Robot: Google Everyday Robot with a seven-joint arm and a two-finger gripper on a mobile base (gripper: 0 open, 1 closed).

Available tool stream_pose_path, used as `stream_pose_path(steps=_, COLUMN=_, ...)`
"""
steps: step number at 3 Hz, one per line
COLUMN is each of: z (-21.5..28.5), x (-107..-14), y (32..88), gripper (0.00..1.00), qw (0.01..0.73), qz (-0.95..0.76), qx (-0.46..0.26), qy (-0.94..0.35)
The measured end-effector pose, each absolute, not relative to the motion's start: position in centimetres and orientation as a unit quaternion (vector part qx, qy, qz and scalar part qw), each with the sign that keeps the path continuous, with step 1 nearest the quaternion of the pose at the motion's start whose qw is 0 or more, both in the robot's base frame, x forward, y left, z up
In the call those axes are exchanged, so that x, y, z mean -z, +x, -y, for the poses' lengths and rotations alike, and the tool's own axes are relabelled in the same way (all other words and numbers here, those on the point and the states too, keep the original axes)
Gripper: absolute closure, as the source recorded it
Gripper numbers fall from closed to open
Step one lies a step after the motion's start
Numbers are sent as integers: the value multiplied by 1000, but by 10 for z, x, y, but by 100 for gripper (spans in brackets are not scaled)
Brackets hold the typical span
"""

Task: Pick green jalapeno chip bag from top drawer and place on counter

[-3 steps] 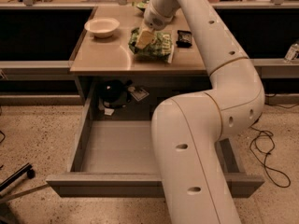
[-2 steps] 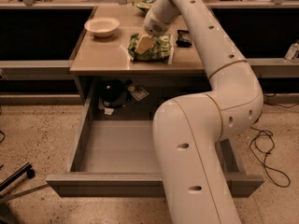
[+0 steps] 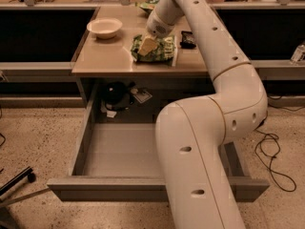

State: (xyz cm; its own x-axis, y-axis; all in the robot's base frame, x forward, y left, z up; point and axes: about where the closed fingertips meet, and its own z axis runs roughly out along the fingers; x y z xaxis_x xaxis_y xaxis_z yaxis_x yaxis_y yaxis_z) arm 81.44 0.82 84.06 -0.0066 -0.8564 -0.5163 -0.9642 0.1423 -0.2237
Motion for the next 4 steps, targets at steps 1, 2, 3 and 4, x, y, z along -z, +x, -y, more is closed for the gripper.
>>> stream_pose_path(steps=1, z=-8, x=-841, y=814, gripper=36, qw=278, qz=-703, qx=-97, qy=-648)
stream_pose_path(steps=2, z=-8, x=-841, y=814, gripper=11, qw=278, qz=-703, qx=-97, qy=-648)
stream_pose_path(steps=3, z=-8, x=-841, y=814, gripper=0, qw=278, qz=-703, qx=-97, qy=-648)
stream_pose_path(steps=4, z=-8, x=-841, y=814, gripper=0, qw=278, qz=-703, qx=-97, qy=-648)
